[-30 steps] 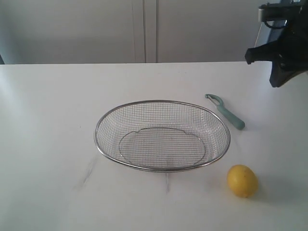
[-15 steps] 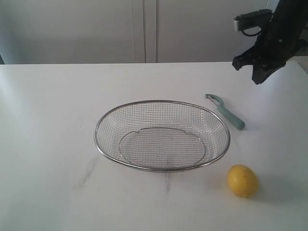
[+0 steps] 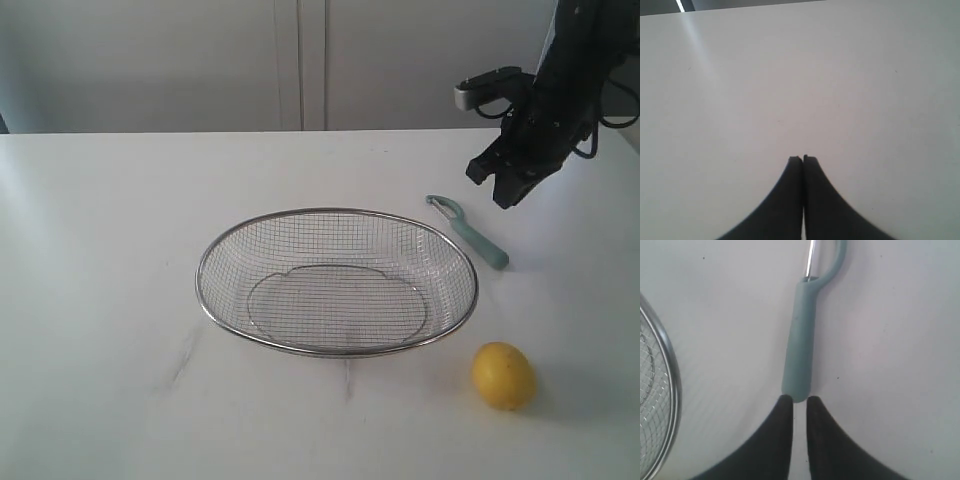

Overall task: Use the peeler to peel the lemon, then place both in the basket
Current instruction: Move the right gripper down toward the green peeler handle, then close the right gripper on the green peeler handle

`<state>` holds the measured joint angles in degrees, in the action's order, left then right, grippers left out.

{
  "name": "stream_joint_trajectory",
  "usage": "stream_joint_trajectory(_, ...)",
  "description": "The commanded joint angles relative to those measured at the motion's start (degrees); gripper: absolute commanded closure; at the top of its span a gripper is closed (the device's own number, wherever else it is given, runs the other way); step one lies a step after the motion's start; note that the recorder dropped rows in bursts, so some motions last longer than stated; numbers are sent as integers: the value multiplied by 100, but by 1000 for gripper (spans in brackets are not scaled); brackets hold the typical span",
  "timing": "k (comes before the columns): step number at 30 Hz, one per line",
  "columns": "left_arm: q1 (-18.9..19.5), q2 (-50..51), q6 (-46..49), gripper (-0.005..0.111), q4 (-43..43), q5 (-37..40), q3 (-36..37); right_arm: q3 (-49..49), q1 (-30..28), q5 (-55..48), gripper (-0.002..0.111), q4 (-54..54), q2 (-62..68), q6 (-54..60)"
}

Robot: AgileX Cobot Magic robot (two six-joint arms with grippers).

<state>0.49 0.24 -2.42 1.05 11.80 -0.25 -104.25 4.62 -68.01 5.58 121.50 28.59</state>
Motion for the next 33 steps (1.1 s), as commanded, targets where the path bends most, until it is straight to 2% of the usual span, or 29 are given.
stream_joint_trajectory(1,9,-24,15,107,-12,0,25,-29,2,58,76,44,160,464)
stream_joint_trajectory(5,9,-24,15,107,-12,0,25,-29,2,290,57,44,330,475)
stream_joint_trajectory(8,9,-24,15,107,-12,0,25,-29,2,581,52,44,452,475)
stream_joint_trajectory(15,9,-24,15,107,-12,0,25,-29,2,943,51,44,608,475)
stream_joint_trajectory(33,9,-24,15,107,-12,0,25,-29,49,848,51,235,1021,568)
